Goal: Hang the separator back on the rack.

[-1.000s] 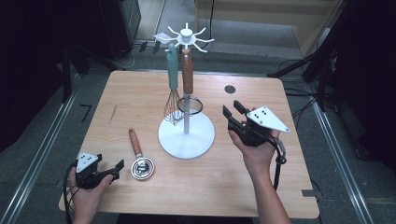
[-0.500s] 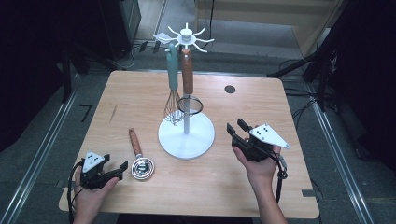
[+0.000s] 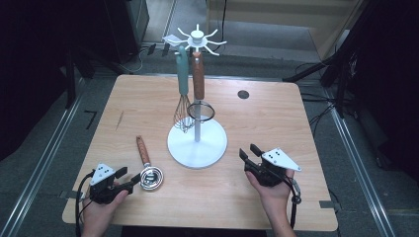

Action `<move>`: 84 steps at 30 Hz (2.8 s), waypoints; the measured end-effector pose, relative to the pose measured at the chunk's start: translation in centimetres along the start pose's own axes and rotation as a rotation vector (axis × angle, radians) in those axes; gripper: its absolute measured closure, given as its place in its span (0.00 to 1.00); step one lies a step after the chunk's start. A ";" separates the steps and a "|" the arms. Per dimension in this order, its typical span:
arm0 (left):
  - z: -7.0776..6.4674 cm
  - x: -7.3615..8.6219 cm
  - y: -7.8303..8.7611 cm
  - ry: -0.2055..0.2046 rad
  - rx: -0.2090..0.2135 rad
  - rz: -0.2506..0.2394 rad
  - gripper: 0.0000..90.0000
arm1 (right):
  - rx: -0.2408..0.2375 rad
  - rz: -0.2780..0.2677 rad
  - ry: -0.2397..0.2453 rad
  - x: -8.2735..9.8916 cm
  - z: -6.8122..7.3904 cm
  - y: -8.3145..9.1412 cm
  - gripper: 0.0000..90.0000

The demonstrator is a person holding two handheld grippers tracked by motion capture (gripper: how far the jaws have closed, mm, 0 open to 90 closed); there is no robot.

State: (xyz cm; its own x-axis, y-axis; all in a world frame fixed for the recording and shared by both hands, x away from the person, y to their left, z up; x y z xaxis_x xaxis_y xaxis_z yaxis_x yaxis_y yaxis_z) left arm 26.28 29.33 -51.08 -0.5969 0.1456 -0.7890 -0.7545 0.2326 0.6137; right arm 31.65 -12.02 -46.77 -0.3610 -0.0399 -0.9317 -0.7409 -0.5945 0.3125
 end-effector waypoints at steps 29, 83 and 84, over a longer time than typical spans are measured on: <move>-2.5 0.7 -0.8 -0.052 0.068 0.097 0.73 | -0.109 0.095 -0.011 3.9 4.9 -0.8 0.61; -10.7 1.4 -0.7 -0.092 0.175 0.103 0.68 | -0.186 0.143 0.039 4.9 9.5 -2.1 0.65; -10.9 1.4 -0.8 -0.092 0.178 0.102 0.68 | -0.187 0.145 0.036 4.9 9.6 -2.1 0.65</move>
State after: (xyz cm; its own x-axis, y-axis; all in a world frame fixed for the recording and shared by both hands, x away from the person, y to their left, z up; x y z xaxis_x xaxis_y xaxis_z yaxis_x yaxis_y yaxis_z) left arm 23.05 18.90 -52.36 -0.6339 0.2625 -0.7275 -0.6265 0.3772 0.6820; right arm 26.00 -3.29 -50.21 -0.4329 -0.1624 -0.8867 -0.5635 -0.7190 0.4068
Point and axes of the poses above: each handheld gripper's, and its own axes: y roughly backward along the jaws, x roughly out of its underside, z roughly to its left, the point moved 5 cm from there along -y, roughly forward along the jaws, and after that the axes turned 8 degrees about -x, right-handed, at the moved point
